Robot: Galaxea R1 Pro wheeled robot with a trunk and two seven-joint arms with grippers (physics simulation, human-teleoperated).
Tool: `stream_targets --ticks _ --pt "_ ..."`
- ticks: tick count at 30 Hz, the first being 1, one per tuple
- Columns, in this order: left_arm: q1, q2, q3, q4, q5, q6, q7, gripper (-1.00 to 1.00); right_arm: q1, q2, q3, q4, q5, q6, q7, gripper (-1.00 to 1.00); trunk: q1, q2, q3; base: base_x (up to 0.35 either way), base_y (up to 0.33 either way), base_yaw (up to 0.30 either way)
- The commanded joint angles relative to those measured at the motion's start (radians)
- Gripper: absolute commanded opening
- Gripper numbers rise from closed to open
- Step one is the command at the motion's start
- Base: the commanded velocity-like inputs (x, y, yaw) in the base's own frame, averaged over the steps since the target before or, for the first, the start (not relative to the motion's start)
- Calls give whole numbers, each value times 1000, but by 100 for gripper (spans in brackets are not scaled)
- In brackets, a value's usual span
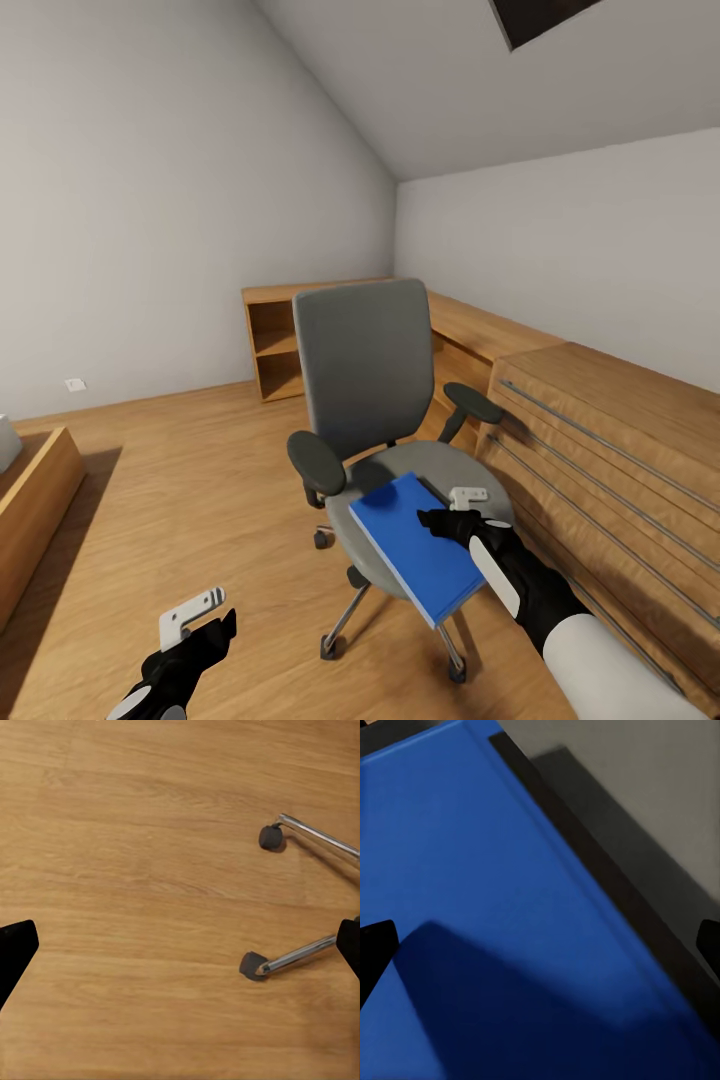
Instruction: In the bedroom, organize the workspace by keeping the computer under the desk, ensuring the monitor is on the desk, placing the keyboard on the desk next to the monitor, placing the mouse on the desk next to the keyboard, moving the folder from the swivel chair onto the desk next to the mouse, stacking the notebook on top of the folder with the pen on top of the notebook, and positioning the swivel chair next to the desk.
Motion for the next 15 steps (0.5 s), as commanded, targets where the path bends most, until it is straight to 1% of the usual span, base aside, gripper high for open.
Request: stream_targets --ticks 1,15 --pt "0 -1 1 -2 11 3 6 100 0 -1 5 18 -9 4 -5 100 -4 7 2 0 0 0" --pt "0 -1 1 -2 10 3 6 100 1 -1 5 18 -11 4 -6 100 -57 105 46 0 0 0"
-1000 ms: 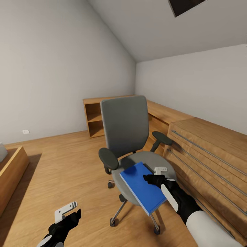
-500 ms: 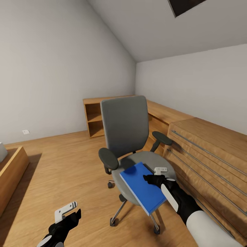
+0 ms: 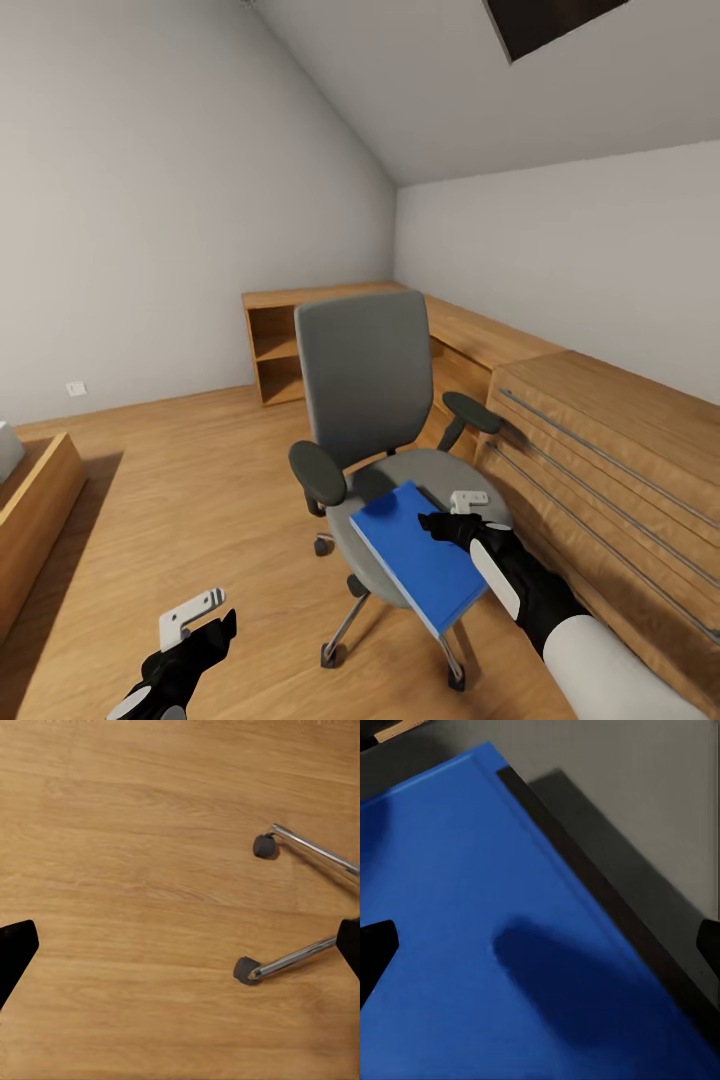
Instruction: In the bedroom, organize the workspace by keeping the computer under the desk, ensuring the monitor is on the desk, placing the keyboard on the desk next to the monitor, placing the mouse on the desk next to the keyboard, moving the folder from the swivel chair onto the desk next to the mouse, stacking the notebook on top of the folder with the pen on top of the notebook, and positioning the swivel chair next to the desk.
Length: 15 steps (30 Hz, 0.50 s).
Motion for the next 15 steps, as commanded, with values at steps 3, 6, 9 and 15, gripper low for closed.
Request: stream_targets --ticks 3,6,9,15 --pt "0 -1 1 -2 10 3 6 100 -1 -1 5 -2 -7 4 -5 100 -12 21 9 0 0 0" --pt "0 -1 1 -2 10 3 6 100 -1 -1 5 -2 -7 4 -5 100 -23 42 18 0 0 0" --pt "0 -1 1 -2 9 3 6 100 -1 -1 5 -2 -7 4 -4 100 -35 63 27 0 0 0" --pt "0 -1 0 -1 9 3 6 100 -1 -1 5 -2 -6 4 -3 100 -58 105 46 0 0 0"
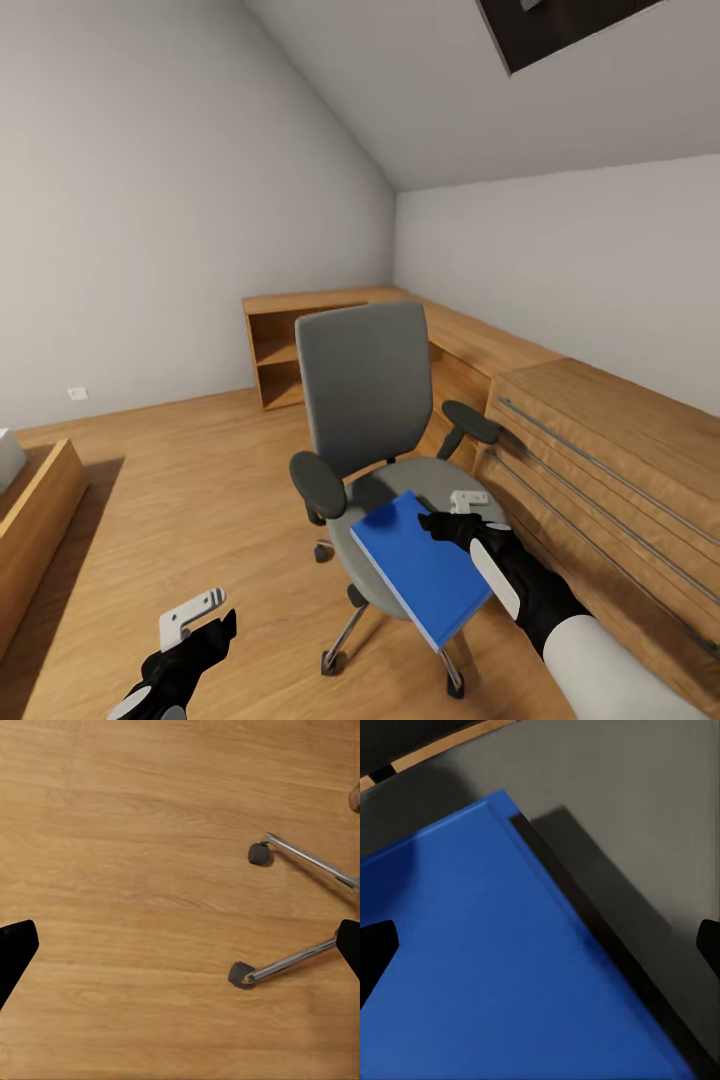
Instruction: In the bedroom, organize the workspace by keeping the computer under the desk, ensuring the monitor is on the desk, placing the keyboard on the desk next to the monitor, placing the mouse on the desk next to the keyboard, moving the folder from the swivel chair onto the desk next to the mouse, stacking the notebook on top of the folder with the pen on top of the notebook, and positioning the swivel chair next to the desk.
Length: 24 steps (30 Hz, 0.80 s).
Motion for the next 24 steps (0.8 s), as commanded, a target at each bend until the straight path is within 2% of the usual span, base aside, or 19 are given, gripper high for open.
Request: stream_targets --ticks 1,12,17,21,24 --pt "0 -1 0 -2 11 3 6 100 -1 -1 5 -2 -6 4 -4 100 -4 7 2 0 0 0" --pt "0 -1 2 -1 11 3 7 100 0 -7 -4 -30 -5 -6 -5 100 -46 84 37 0 0 0" --pt "0 -1 1 3 10 2 10 100 3 -15 -34 -140 -5 -2 -7 100 -65 119 53 0 0 0" --pt "-1 -1 -2 15 9 1 10 100 11 -41 -54 -243 -8 10 -7 100 -65 119 53 0 0 0" --pt "0 -1 -2 18 9 0 10 100 27 -47 -60 -285 -9 22 -8 100 -65 119 53 0 0 0"
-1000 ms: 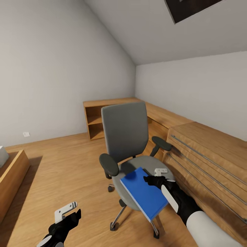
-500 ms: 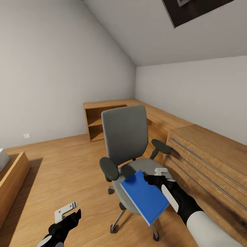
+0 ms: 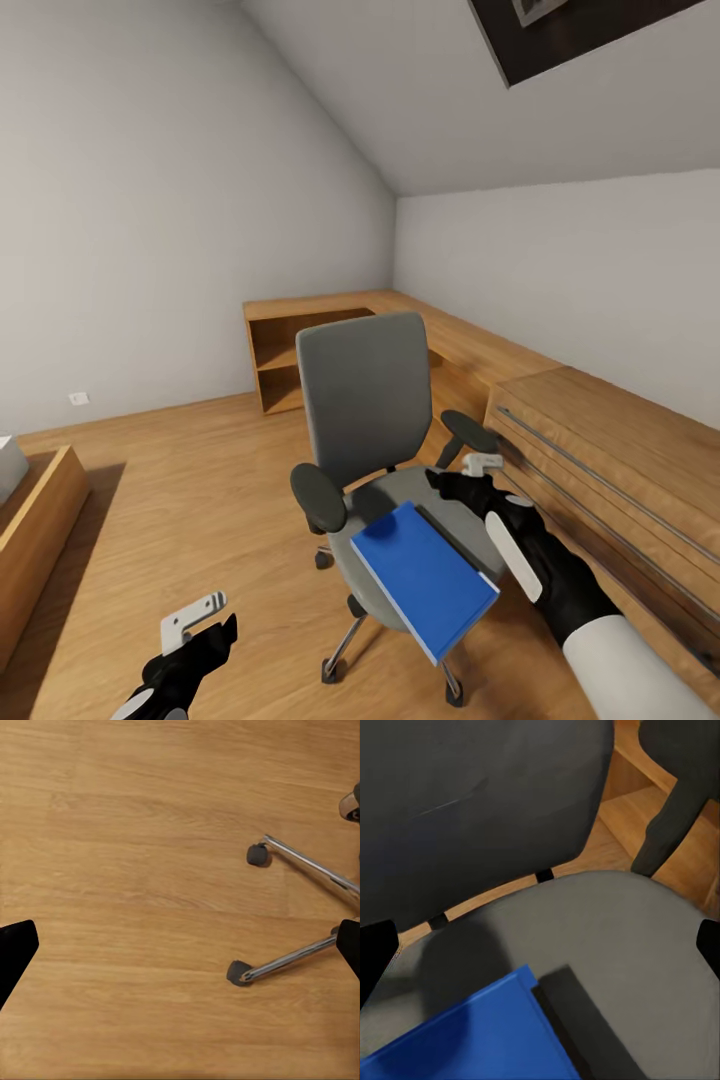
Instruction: In the bedroom, organize the workspace by keeping the computer under the desk, ensuring the monitor is on the desk, placing the keyboard on the desk next to the monitor, placing the mouse on the desk next to the keyboard, moving the folder from the swivel chair onto the desk next to the mouse, stacking the notebook on top of the folder with the pen on top of the notebook, and positioning the swivel chair next to the desk.
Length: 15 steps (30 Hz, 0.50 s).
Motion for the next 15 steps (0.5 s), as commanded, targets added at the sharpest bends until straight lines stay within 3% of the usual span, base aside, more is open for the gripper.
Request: stream_targets --ticks 1,6,10,12,15 --pt "0 0 1 -1 10 2 7 100 8 -3 1 -24 -8 7 -6 100 0 0 -1 0 0 0" --pt "-1 -2 1 1 9 2 8 100 49 -4 -1 -110 -26 43 -69 100 0 0 -1 0 0 0" --pt "0 -1 2 1 9 3 9 100 71 -2 -1 -192 -78 92 -170 100 0 0 -1 0 0 0" --pt "0 -1 2 1 9 3 10 100 79 -2 0 -220 -121 103 -252 100 0 0 -1 0 0 0" --pt "0 0 2 1 9 3 9 100 85 -1 1 -235 -147 107 -309 100 0 0 -1 0 0 0"
